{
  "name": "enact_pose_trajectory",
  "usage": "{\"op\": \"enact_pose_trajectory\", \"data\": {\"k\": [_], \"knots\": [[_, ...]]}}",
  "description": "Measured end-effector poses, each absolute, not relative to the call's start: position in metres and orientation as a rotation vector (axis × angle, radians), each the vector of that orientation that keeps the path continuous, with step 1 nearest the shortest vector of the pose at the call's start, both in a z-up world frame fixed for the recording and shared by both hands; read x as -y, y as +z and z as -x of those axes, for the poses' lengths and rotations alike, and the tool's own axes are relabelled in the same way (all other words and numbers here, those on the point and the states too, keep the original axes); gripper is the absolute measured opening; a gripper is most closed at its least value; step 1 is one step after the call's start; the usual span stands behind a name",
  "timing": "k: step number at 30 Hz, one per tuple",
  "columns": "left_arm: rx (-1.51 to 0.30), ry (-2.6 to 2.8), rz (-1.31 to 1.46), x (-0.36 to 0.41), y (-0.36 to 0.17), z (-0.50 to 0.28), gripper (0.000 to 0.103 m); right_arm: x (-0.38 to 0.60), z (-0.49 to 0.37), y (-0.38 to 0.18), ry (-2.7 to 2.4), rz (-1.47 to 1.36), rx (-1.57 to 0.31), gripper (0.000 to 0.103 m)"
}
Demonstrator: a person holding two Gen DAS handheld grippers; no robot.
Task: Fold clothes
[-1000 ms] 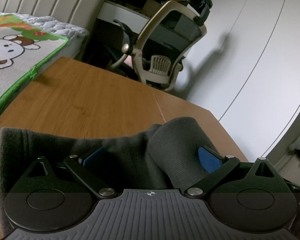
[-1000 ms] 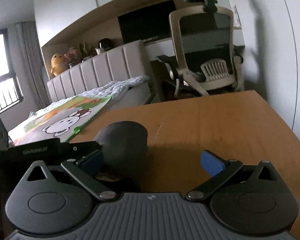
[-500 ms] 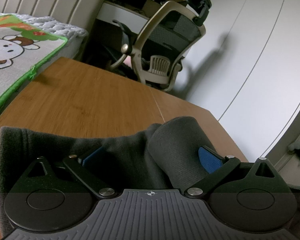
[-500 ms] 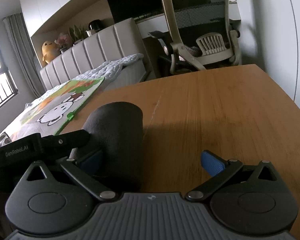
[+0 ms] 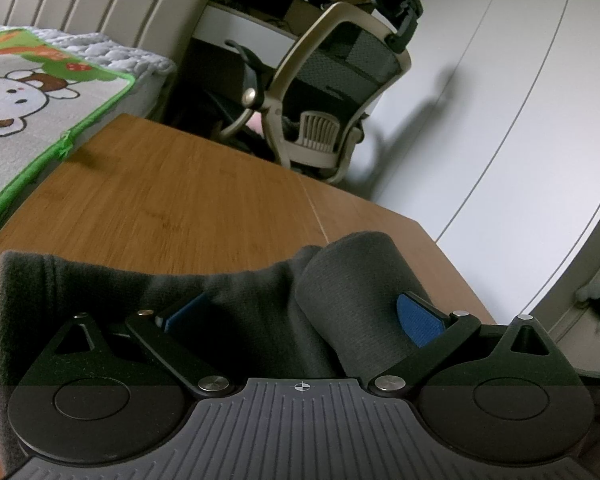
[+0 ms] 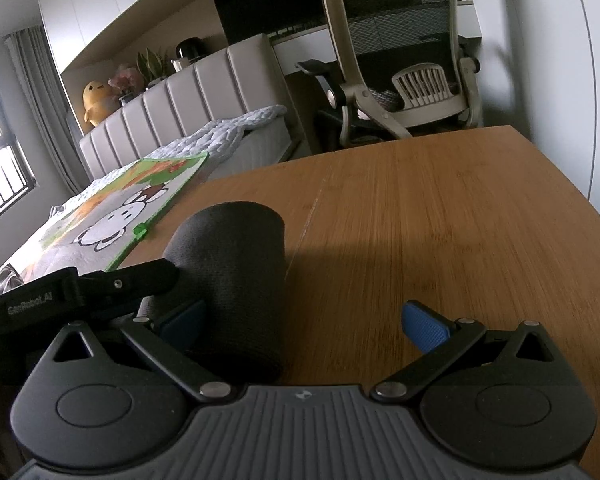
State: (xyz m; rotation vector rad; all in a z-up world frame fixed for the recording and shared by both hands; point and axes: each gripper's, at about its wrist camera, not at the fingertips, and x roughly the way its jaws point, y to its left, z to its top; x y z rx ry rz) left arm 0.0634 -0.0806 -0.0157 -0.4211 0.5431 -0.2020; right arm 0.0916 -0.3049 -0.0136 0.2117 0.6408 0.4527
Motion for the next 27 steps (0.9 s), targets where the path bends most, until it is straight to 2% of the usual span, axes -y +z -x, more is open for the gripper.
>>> {"op": "enact_pose_trajectory", "data": {"k": [6,9,11,19,23,27], "knots": [[-0.539,-0.209,0.433,0.08,-0.016,-0.062,0.102,0.312,-0.09,-0.014,0.483,-0.244,-0.629,0.103],[-0.538,-0.215,0.441,0.079,-0.016,-0.061,0.102,0.311,-0.082,-0.01,0.51,-0.222,-0.564,0.102],[-0.538,-0.217,0.446,0.078,-0.016,-0.062,0.102,0.306,-0.08,-0.007,0.54,-0.195,-0.536,0.092],[-0.55,-0.233,0.532,0.065,-0.012,-0.065,0.102,0.29,-0.098,0.0,0.661,-0.204,-0.602,0.088],[-0.536,-0.245,0.6,0.048,0.006,-0.063,0.102,0.261,-0.093,0.006,0.699,-0.045,-0.582,0.078],[-0.542,-0.231,0.513,0.049,0.022,-0.061,0.102,0.226,-0.071,0.01,0.693,0.202,-0.502,0.076]]}}
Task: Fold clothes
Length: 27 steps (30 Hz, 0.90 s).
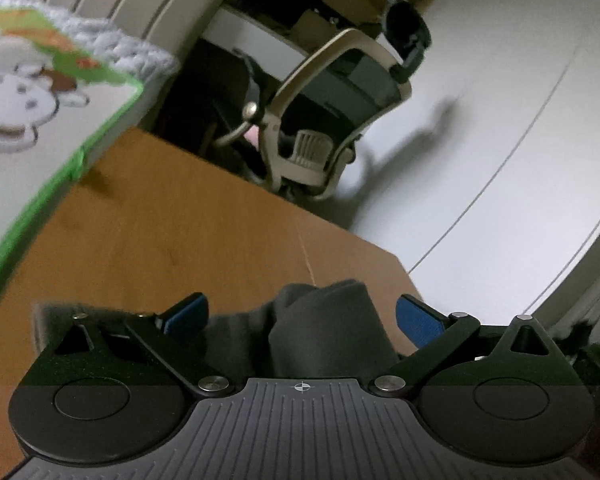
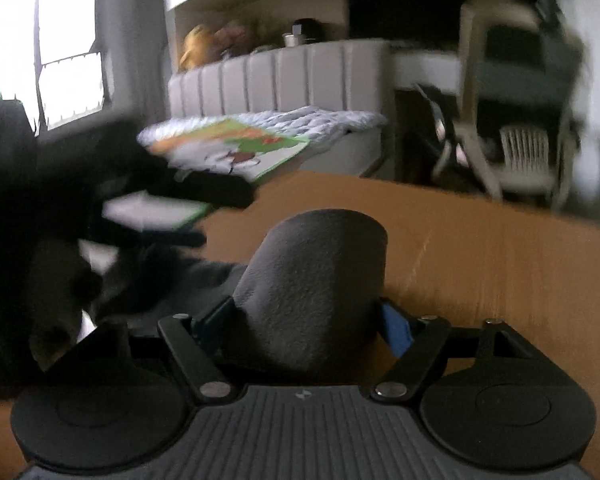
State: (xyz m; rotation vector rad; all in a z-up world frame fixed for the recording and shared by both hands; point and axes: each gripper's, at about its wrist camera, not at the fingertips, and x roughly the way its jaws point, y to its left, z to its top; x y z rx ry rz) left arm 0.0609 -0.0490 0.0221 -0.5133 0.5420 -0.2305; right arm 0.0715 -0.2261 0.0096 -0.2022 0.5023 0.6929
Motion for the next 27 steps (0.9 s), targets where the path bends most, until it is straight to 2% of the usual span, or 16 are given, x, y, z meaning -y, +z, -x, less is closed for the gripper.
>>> {"op": "enact_pose_trajectory", "data": {"k": [4,6,7,11,15,17,19,24,27], "knots": [[-0.604,-0.183,0.409,0.063,0.017,-0.064,0.102,0.196,-0.048,0.008,0.673,0.43,-0.404,0.076],[-0.629,-0.15,0.37,0.064,0.01,-0.065,0.103,0.192,-0.044,0.01,0.682,0.44,-0.391,0.078],[-0.636,-0.144,0.368,0.062,0.006,-0.065,0.103,0.194,-0.045,0.011,0.69,0.415,-0.399,0.079],[-0.638,-0.136,0.384,0.054,0.001,-0.065,0.103,0.216,-0.06,0.016,0.689,0.194,-0.462,0.096],[-0.624,-0.135,0.415,0.049,0.002,-0.062,0.103,0.24,-0.085,0.007,0.665,-0.052,-0.59,0.1],[-0.611,-0.132,0.446,0.043,0.005,-0.059,0.102,0.246,-0.098,-0.001,0.677,-0.165,-0.669,0.097],[-0.591,-0.122,0.482,0.033,0.011,-0.054,0.102,0.242,-0.101,-0.002,0.704,-0.158,-0.688,0.071],[-0.528,-0.123,0.513,0.013,0.035,-0.041,0.102,0.187,-0.059,0.009,0.704,0.27,-0.497,0.07],[-0.542,-0.116,0.478,0.014,0.038,-0.039,0.102,0.158,-0.034,0.003,0.692,0.48,-0.389,0.075]]}}
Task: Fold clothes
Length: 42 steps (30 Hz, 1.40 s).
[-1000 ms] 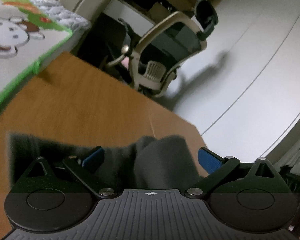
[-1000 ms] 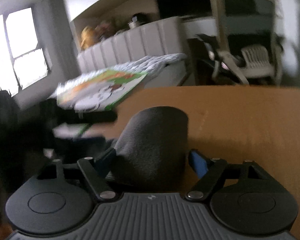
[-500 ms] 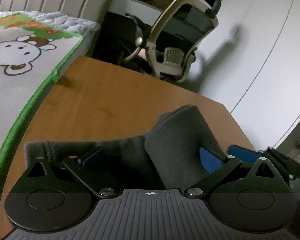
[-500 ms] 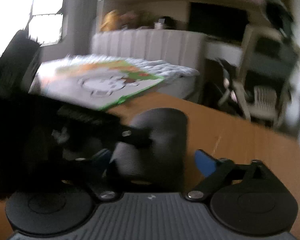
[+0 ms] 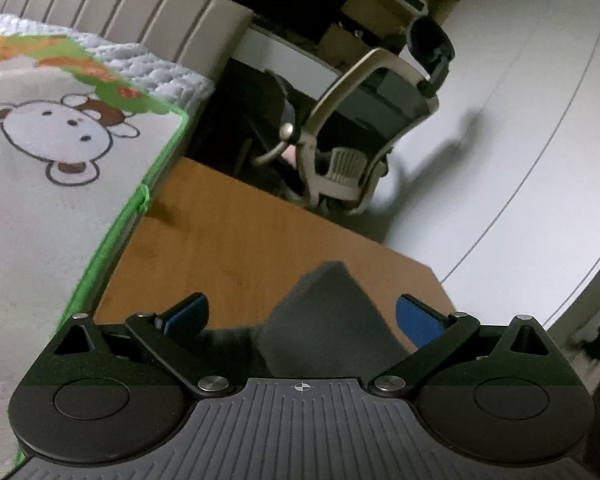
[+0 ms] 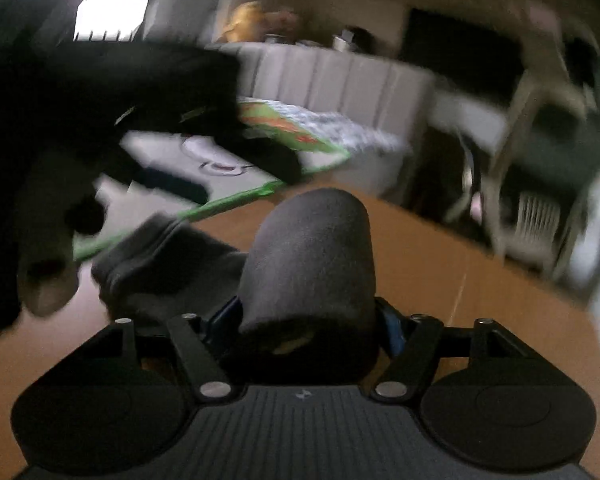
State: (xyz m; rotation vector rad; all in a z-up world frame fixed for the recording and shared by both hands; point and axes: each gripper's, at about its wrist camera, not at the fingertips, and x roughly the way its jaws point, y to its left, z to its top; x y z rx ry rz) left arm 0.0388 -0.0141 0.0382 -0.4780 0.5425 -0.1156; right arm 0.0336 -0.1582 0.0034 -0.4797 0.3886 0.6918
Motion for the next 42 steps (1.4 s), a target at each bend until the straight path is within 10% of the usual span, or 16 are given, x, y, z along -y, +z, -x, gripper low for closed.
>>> {"op": "enact_pose_trajectory", "data": {"k": [16,21,30,42], "knots": [[-0.596,-0.03,0.429,0.006,0.014,-0.043,0.103,0.167,-0.051,-0.003,0.764,0.166,-0.49,0.1],[-0.593,-0.036,0.426,0.01,0.017,-0.042,0.102,0.185,-0.071,-0.008,0.808,-0.026,-0.611,0.068],[-0.509,-0.004,0.472,-0.01,0.04,-0.03,0.102,0.187,-0.036,0.002,0.645,0.453,-0.375,0.06],[-0.567,-0.086,0.416,0.015,0.037,-0.038,0.102,0.125,0.039,-0.034,0.646,1.031,-0.046,0.075]]}}
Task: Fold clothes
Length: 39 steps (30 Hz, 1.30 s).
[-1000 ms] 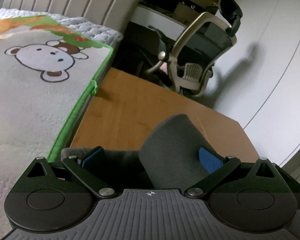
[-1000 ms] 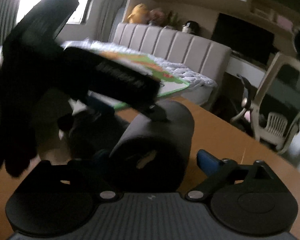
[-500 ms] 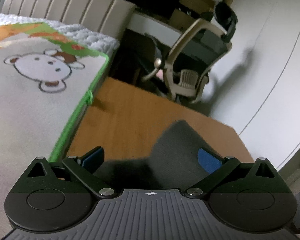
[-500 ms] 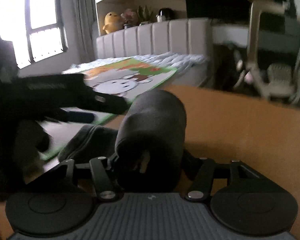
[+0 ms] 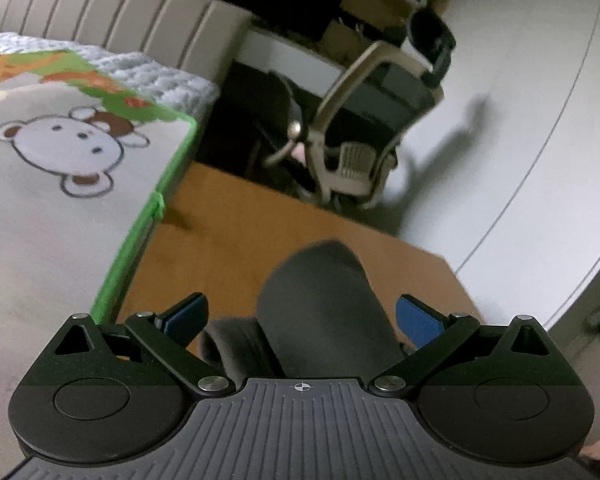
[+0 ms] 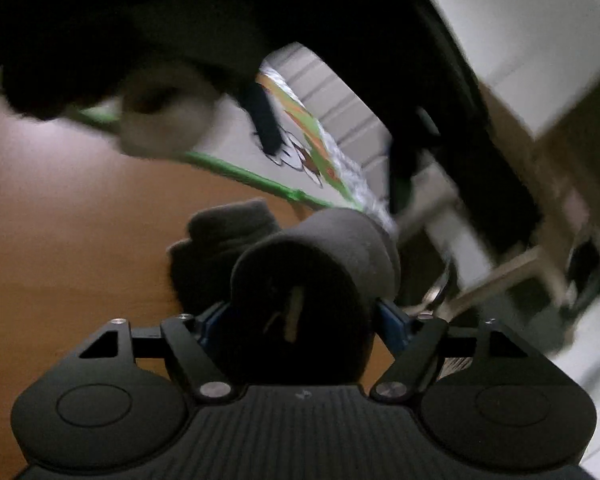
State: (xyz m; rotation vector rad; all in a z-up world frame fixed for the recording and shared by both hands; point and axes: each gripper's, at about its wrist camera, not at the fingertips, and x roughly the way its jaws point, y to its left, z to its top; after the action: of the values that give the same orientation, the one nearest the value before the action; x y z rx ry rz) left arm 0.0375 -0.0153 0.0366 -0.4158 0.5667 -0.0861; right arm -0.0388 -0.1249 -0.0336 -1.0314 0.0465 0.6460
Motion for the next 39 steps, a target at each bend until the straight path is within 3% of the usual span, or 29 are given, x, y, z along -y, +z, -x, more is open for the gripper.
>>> {"op": "enact_pose_trajectory", "data": {"k": [4,6,7,14,19,29,39], "knots": [[-0.601,-0.056,0.404,0.013,0.02,-0.04,0.103,0.126,0.038,-0.029,0.681,0.992,-0.072,0.077],[-0.602,-0.041,0.426,0.006,0.014,-0.037,0.103,0.135,0.033,-0.015,0.72,0.894,-0.137,0.09],[-0.601,-0.032,0.432,0.002,0.012,-0.034,0.103,0.142,0.03,-0.006,0.753,0.823,-0.176,0.103],[-0.602,0.004,0.476,-0.021,0.005,-0.02,0.103,0.199,-0.013,0.035,0.918,0.236,-0.401,0.103],[-0.604,-0.001,0.472,-0.022,0.005,-0.02,0.103,0.208,-0.073,0.017,0.809,-0.084,-0.594,0.103],[-0.615,-0.017,0.488,-0.019,-0.002,-0.025,0.103,0.213,-0.079,0.006,0.89,-0.02,-0.587,0.103],[-0.628,-0.029,0.473,-0.019,0.001,-0.031,0.103,0.142,-0.041,0.008,0.918,0.332,-0.453,0.103]]}}
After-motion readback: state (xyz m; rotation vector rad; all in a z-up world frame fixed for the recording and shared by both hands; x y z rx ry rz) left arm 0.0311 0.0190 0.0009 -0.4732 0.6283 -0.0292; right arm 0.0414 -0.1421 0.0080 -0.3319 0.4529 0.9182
